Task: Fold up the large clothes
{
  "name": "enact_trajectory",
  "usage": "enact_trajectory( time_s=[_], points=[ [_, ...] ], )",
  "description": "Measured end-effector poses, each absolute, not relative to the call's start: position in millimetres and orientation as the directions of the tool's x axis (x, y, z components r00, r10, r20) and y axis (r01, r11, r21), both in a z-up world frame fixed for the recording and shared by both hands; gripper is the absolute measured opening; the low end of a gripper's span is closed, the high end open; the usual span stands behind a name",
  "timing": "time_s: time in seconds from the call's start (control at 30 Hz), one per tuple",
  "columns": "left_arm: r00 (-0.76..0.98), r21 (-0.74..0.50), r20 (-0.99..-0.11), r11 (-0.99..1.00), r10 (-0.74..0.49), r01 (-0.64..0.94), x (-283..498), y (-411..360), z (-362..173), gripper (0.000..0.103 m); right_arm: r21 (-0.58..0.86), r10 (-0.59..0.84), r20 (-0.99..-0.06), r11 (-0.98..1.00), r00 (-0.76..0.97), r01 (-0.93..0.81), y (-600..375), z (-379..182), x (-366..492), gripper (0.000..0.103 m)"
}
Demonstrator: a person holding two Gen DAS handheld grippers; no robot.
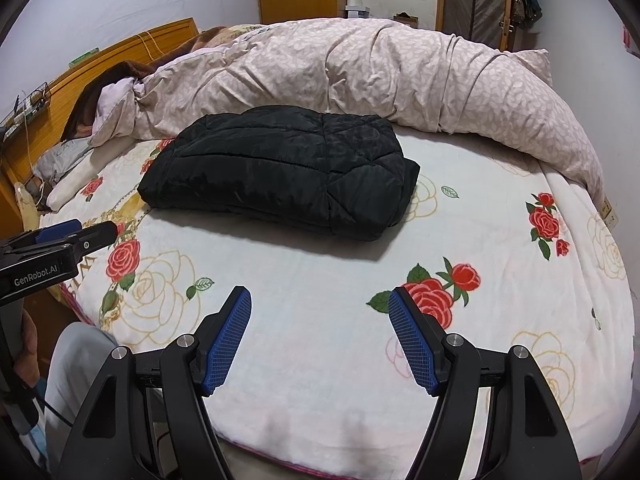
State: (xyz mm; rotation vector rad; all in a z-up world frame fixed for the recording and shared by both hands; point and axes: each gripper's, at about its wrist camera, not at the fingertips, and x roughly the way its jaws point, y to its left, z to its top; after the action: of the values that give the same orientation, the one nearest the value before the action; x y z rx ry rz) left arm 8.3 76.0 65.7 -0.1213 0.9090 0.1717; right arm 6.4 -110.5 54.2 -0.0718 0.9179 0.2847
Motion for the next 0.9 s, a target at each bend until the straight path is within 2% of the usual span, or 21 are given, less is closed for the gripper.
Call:
enact_trajectory(
  time_s=[0.9],
  points=[
    [0.595,-0.009,-0.792,0.973,0.134,-0.230,7.3,67.3,64.3,0.078,0.056,0.210,-0.793,0.960,0.572,-0.274,-110.3,53.4,6.1,0.071]
  ],
)
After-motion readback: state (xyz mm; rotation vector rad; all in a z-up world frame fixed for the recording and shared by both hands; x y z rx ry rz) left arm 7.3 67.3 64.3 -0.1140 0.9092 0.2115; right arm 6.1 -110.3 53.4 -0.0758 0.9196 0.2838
